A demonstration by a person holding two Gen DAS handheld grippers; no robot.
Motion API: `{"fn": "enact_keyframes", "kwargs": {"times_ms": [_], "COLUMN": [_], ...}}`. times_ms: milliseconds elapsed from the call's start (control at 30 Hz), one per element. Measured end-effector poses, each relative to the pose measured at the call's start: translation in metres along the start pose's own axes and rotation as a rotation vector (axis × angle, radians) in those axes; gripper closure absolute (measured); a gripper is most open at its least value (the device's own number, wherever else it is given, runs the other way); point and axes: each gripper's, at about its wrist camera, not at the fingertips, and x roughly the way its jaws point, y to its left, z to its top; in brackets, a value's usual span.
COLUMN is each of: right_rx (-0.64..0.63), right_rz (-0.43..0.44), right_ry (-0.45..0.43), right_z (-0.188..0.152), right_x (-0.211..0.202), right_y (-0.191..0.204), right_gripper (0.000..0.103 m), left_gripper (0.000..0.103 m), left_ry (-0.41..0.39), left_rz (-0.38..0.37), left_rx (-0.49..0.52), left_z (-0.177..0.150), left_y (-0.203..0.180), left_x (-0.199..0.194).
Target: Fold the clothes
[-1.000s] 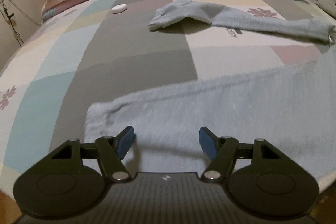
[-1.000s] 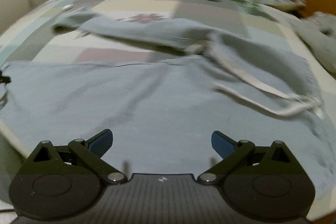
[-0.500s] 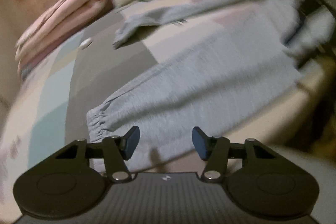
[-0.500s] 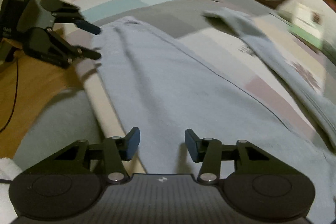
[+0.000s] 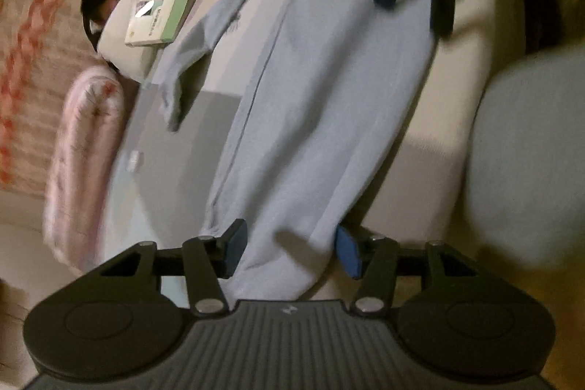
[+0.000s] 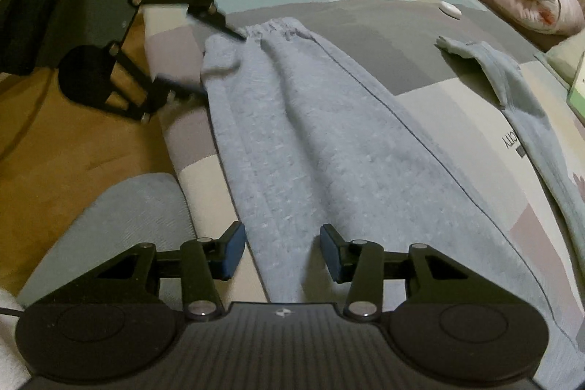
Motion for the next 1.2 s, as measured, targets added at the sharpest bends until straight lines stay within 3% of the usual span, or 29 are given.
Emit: {"fn": "enact_keyframes", "kwargs": {"times_ms": [67,233,300,333,467,533,567,633,800,933,1033,1100,1200], "right_rx": [-0.031,-0.126,-0.169,-0.197,-0.259,-0.250,-0.239,-0.209,-0.130,-0.058,-0.017,0.013,0.109], "right_rz": [-0.029,-0.121,-0.161,-0.173,-0.190,-0.187,-0.202,-0.212,-0.074,-0.008,-0.001,-0.050,-0.173], "right_ry": [-0.005,-0.030,-0.038,-0.045,-0.062,-0.044,-0.032,-0.026,-0.041,0.008,-0.031,-0.067,-0.056], "right_z": [0.003,0.013,0.016,0.016,0.014,0.016,0.018,0.021,0.028,0.028,0.026,0.019,-0.005], "right_x": [0.003,0.007,0.009,0.008,0.006,0.008,0.010,0.011,-0.003,0.003,-0.023,-0.046,-0.075], "right_y": [0.007,0.029,0.041,0.048,0.065,0.064,0.063,0.056,0.045,0.029,0.011,-0.005,-0.042], "right_gripper": [0.052,0.052,0.052,0.052,0.057,0.079,0.099,0.100,0.099,0.088,0.066,0.037,0.032], "left_gripper": [0.056,0.075,0.094,0.097,0.100,0.100,0.100,0.101,0.101,0.090,0.089,0.087,0.082], "left_ry": [0.022,-0.009,-0.011,-0.011,-0.026,-0.039,-0.046,-0.057,-0.053,-0.011,0.003,0.000,-0.032], "left_rz": [0.047,0.073,0.046,0.028,0.032,0.029,0.034,0.041,0.007,-0.050,-0.073,-0.070,-0.028], "left_rx": [0.055,0.081,0.064,0.044,-0.078,-0.113,-0.118,-0.128,-0.167,-0.205,-0.254,-0.323,-0.440], "left_z": [-0.004,0.003,0.004,0.004,-0.003,-0.005,-0.006,-0.007,-0.015,-0.024,-0.032,-0.041,-0.049], "left_y": [-0.006,-0.020,-0.019,-0.017,-0.001,0.006,0.007,0.010,0.014,0.009,0.017,0.032,0.057], "left_x": [0.005,0.009,0.011,0.011,0.007,0.001,-0.002,-0.007,-0.020,-0.018,-0.027,-0.038,-0.052]}}
